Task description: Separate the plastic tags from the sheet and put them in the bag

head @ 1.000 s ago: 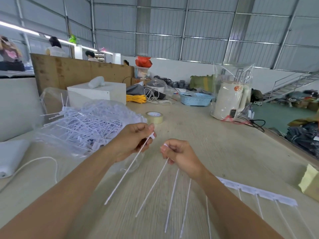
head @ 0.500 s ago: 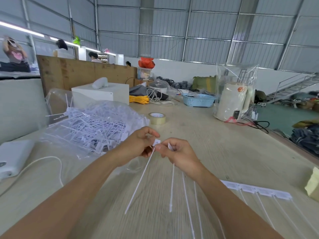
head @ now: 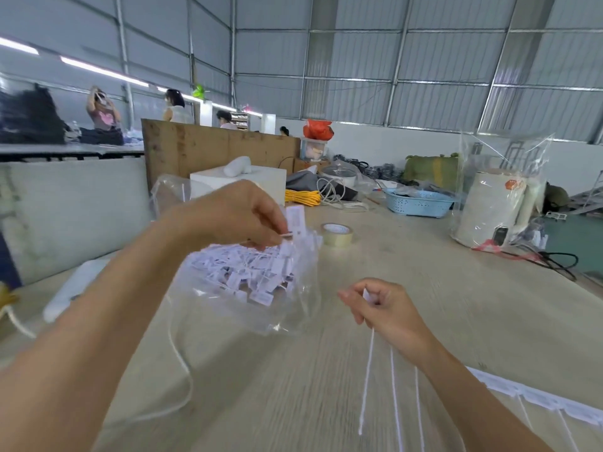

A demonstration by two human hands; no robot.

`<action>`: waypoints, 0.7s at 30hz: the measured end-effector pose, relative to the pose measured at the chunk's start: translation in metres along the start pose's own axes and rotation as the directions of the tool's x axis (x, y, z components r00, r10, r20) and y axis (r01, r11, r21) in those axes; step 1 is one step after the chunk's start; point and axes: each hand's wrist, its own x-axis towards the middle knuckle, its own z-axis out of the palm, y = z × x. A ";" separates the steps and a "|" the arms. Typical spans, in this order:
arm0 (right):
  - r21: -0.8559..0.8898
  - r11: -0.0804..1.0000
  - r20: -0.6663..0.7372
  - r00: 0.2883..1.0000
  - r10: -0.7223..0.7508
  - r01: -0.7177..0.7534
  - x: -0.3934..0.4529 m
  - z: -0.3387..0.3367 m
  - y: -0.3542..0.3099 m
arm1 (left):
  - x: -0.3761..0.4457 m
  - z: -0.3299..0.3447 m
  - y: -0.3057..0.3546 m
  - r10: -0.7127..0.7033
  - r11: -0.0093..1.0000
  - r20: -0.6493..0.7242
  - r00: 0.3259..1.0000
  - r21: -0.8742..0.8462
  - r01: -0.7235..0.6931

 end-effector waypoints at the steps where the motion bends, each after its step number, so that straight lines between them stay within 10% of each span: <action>1: -0.011 1.000 0.016 1.000 0.020 -0.020 0.000 0.001 0.002 | 0.002 -0.012 -0.010 -0.055 0.983 0.017 0.998 0.175 0.051; 7: -0.016 0.999 0.083 0.996 0.031 -0.030 -0.001 0.006 0.005 | 0.044 0.024 -0.073 -0.288 0.820 0.171 0.942 0.552 0.150; 15: -0.038 0.998 0.066 0.997 0.048 -0.045 -0.001 0.003 0.008 | 0.116 0.065 -0.083 0.076 0.928 -0.387 0.919 0.365 0.076; 21: -0.070 0.995 0.084 0.993 0.081 -0.075 -0.002 -0.001 0.005 | 0.098 0.072 -0.074 0.048 0.682 -0.119 0.992 0.729 0.054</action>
